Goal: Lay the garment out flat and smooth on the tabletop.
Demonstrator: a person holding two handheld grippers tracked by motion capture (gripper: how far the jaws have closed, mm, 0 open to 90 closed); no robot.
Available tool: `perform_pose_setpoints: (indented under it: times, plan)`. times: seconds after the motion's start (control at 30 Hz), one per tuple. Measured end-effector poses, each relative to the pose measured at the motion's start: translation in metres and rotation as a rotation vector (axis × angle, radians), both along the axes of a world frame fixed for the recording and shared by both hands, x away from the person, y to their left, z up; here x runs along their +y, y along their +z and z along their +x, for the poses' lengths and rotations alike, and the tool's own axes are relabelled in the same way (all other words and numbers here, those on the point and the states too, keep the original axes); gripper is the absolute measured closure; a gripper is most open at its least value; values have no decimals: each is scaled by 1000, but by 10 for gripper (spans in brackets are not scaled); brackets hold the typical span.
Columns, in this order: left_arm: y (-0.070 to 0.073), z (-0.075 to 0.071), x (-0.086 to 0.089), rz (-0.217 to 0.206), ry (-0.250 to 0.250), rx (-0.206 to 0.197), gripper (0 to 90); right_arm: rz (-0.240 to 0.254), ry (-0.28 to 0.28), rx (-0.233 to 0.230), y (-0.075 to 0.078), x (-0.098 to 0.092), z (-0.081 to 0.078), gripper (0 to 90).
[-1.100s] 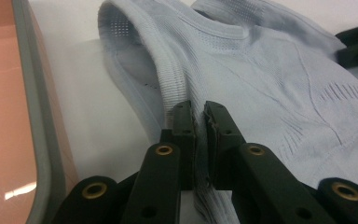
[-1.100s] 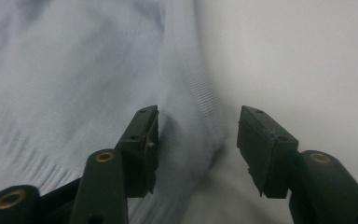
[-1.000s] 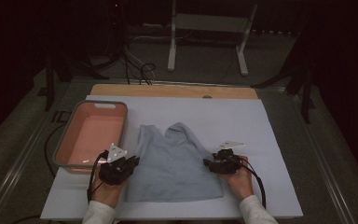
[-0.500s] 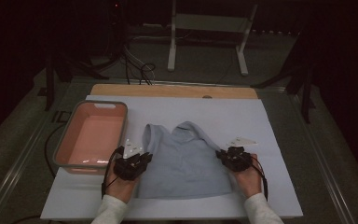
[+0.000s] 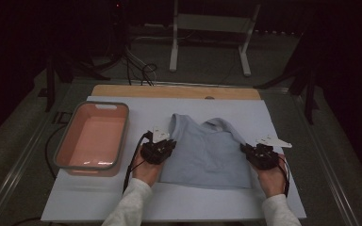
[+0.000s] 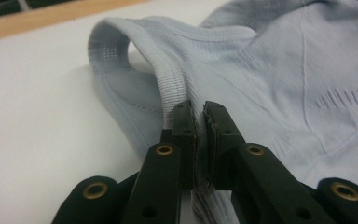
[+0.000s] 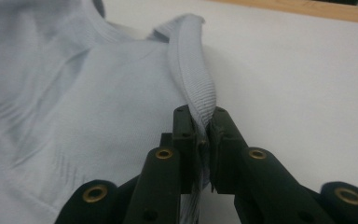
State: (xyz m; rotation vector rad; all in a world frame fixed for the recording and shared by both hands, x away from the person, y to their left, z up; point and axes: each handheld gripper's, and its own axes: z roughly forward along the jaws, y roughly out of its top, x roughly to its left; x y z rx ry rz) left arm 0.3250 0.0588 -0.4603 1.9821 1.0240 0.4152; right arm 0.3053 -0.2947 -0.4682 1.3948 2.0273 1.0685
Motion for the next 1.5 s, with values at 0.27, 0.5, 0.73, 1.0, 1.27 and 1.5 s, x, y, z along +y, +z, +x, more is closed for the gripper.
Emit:
perform_pose_setpoints:
  times: [0.27, 0.5, 0.73, 1.0, 1.27, 1.5]
  plan:
    - [13, 19, 4, -32, 40, -63, 848, 18, -19, -82, 9, 1, 1, 826]
    - [2, 18, 21, -38, 97, -17, 528, 15, 8, -46, 4, 8, 7, 515]
    - [-6, 6, 25, -2, 74, 11, 440, 24, 28, -5, -1, 11, 0, 398]
    - [-17, -5, 33, 4, 65, 44, 456, 16, 51, 50, -12, 10, -12, 406]
    - [-35, -8, 35, 32, 44, 100, 478, -8, 72, 113, -26, 10, -19, 506]
    - [-44, -6, 28, 58, 8, 143, 647, -30, 95, 179, -34, 18, -17, 677]
